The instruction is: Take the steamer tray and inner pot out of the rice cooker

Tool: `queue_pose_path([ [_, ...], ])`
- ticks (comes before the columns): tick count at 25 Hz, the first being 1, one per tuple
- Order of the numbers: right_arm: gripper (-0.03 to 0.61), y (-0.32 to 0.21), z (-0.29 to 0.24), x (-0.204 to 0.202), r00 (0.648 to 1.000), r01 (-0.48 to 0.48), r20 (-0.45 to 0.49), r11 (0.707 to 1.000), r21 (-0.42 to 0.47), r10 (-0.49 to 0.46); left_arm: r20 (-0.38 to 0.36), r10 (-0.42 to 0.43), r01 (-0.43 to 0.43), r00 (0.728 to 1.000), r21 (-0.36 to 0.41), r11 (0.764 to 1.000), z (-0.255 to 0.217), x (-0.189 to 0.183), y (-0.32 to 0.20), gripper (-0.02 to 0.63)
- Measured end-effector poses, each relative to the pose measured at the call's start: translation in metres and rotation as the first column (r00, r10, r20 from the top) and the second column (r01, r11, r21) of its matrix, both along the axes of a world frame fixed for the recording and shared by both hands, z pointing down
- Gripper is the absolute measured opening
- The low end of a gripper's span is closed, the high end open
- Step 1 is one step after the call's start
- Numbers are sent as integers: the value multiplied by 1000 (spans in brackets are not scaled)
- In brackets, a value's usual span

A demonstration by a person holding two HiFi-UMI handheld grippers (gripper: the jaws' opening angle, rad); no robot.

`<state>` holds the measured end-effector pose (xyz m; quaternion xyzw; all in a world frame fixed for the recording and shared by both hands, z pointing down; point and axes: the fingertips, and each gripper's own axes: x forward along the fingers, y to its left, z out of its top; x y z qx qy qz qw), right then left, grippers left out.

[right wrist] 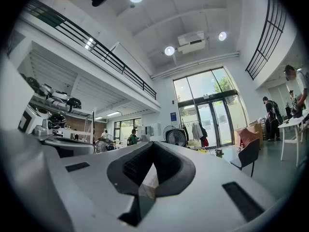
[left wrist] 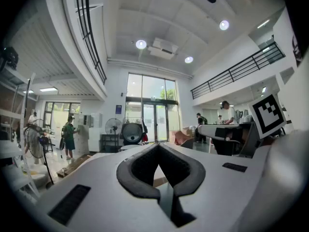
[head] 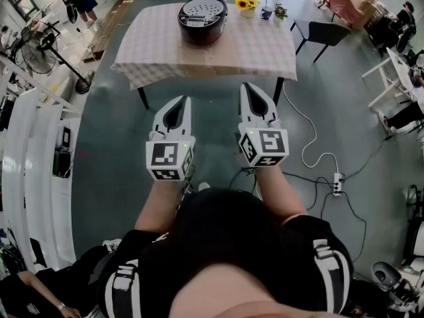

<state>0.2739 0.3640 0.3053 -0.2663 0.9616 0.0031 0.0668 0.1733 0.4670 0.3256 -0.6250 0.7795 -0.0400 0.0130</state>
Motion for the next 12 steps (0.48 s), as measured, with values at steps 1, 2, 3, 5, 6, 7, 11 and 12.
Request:
queue_pose_path([
  [1,-3,0,0,-2,1000,3,-4,1000,-1,-3,1,-1,1,1000,2,1000,-1,0,0,3],
  [2,-3,0,1,-4,1000,4,-8,1000,-2,-4,1,-1,1,1000,3,1000,-2,-1,0,3],
  [3,-3,0,1,-5,1000,5,-10,1000,-1,-5,1,0,0,1000,4,1000,-3,-1,0,3],
  [5,-3,2,0,-7,1000,0,-9,1000,5,0,-7,4,-4,1000,7,1000,-4,-3,1,3],
  [6,-3,3,0,-7,1000,-4,-6,1000,8,4,-12,5,-5,1000,9,1000,-4,-4,2,3],
  [7,-3,3,-1,-8,1000,-7,-2,1000,11,7,-17,4,-4,1000,12,1000,-4,-7,3,3],
  [11,-3,2,-4,-17,1000,-20,4,1000,19,20,-34,5,-4,999,28,1000,-7,-21,3,3],
  [12,-3,2,-5,-19,1000,-23,3,1000,20,23,-39,8,-7,999,31,1000,-8,-23,3,3],
])
